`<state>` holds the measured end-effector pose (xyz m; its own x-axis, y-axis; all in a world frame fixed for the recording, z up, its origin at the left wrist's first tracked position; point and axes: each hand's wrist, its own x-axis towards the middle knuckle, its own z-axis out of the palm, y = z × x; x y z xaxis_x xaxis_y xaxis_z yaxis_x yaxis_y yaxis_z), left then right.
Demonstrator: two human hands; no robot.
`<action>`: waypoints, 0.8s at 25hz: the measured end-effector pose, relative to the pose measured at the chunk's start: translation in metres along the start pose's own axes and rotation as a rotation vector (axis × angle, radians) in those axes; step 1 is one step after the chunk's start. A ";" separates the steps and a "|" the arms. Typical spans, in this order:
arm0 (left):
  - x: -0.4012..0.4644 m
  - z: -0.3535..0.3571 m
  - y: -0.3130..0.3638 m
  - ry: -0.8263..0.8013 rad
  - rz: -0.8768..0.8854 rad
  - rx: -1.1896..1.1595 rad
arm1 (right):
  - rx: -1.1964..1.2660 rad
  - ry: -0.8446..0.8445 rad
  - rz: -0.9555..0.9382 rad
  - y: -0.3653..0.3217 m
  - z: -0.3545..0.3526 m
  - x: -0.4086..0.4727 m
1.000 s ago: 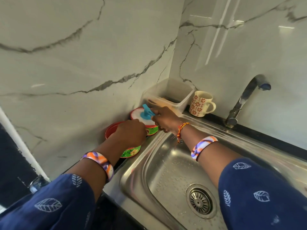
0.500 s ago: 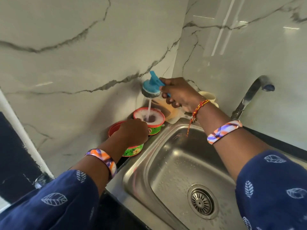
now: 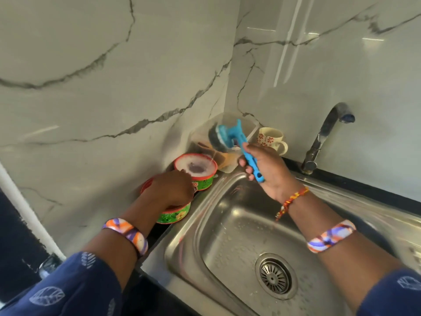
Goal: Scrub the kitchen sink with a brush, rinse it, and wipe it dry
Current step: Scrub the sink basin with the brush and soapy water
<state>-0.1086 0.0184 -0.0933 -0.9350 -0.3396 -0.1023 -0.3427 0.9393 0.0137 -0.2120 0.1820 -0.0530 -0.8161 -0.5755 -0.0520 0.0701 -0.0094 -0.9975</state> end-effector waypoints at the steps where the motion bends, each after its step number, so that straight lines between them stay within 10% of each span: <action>1: 0.001 -0.001 0.003 0.009 -0.002 -0.005 | 0.097 0.027 0.055 0.005 -0.015 -0.005; 10: 0.024 0.026 0.073 -0.063 0.218 -0.016 | 0.695 0.034 0.744 0.138 -0.040 -0.059; 20: 0.024 0.056 0.078 -0.063 0.043 0.136 | 0.621 0.155 0.756 0.168 -0.060 0.015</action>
<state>-0.1527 0.0860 -0.1500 -0.9395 -0.2994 -0.1667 -0.2830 0.9522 -0.1149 -0.2472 0.2206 -0.2242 -0.4957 -0.4937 -0.7145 0.8557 -0.1368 -0.4991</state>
